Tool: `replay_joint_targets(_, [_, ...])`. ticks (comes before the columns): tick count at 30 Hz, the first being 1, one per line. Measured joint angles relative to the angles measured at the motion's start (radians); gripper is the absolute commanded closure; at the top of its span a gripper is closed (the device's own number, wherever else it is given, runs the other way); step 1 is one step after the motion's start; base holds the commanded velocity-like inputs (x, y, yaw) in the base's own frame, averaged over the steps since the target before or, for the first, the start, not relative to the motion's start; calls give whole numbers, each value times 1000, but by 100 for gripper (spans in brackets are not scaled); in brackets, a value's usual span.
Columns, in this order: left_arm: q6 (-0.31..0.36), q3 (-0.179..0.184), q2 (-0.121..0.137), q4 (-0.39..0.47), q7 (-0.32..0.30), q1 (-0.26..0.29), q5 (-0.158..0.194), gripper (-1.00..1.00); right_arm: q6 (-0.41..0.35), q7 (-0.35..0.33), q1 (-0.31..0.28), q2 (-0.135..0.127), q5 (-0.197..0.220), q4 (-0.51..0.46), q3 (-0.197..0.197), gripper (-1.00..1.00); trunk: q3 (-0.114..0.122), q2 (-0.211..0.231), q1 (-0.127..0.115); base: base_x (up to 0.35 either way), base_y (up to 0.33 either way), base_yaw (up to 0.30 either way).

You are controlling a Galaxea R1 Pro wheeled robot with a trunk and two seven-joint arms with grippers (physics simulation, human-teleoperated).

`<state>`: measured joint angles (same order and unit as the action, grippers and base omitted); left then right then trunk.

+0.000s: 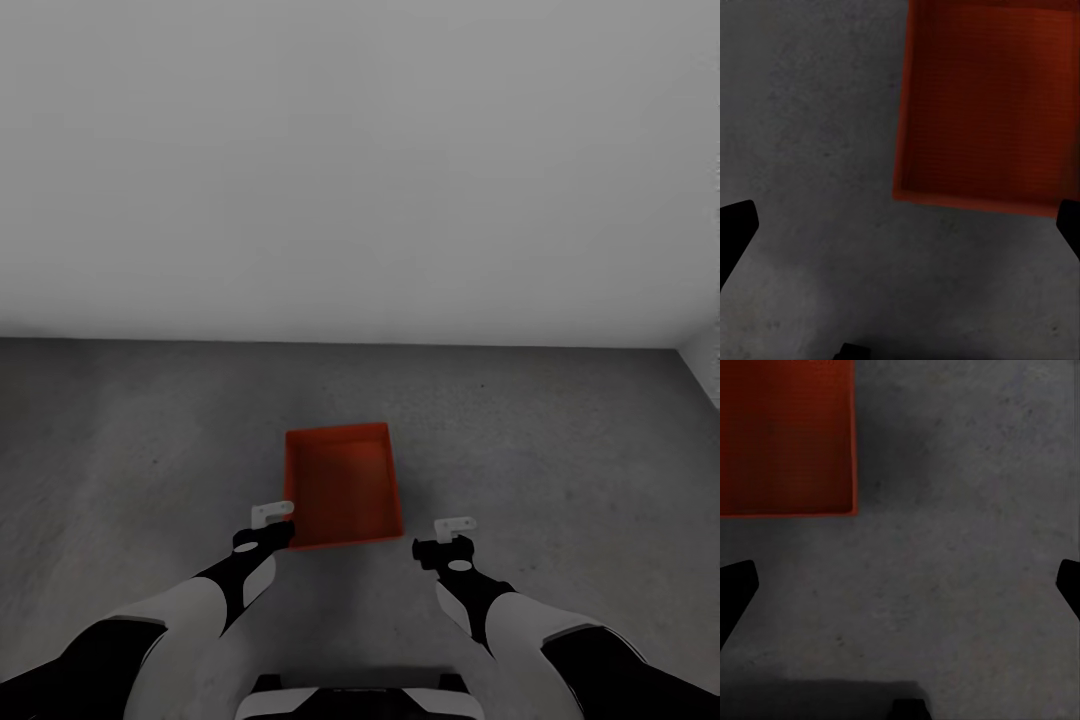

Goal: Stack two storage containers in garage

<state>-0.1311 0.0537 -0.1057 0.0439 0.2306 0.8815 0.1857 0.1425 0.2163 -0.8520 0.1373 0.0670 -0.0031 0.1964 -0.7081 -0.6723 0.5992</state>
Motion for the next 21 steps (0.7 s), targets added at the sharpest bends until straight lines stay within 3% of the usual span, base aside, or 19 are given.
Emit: replay_joint_targets(21, [0, 0, 0, 0, 0, 0, 0, -100, -2, 0, 0, 0, 0, 0, 0, -100, 94, 147, -81, 0, 0, -108])
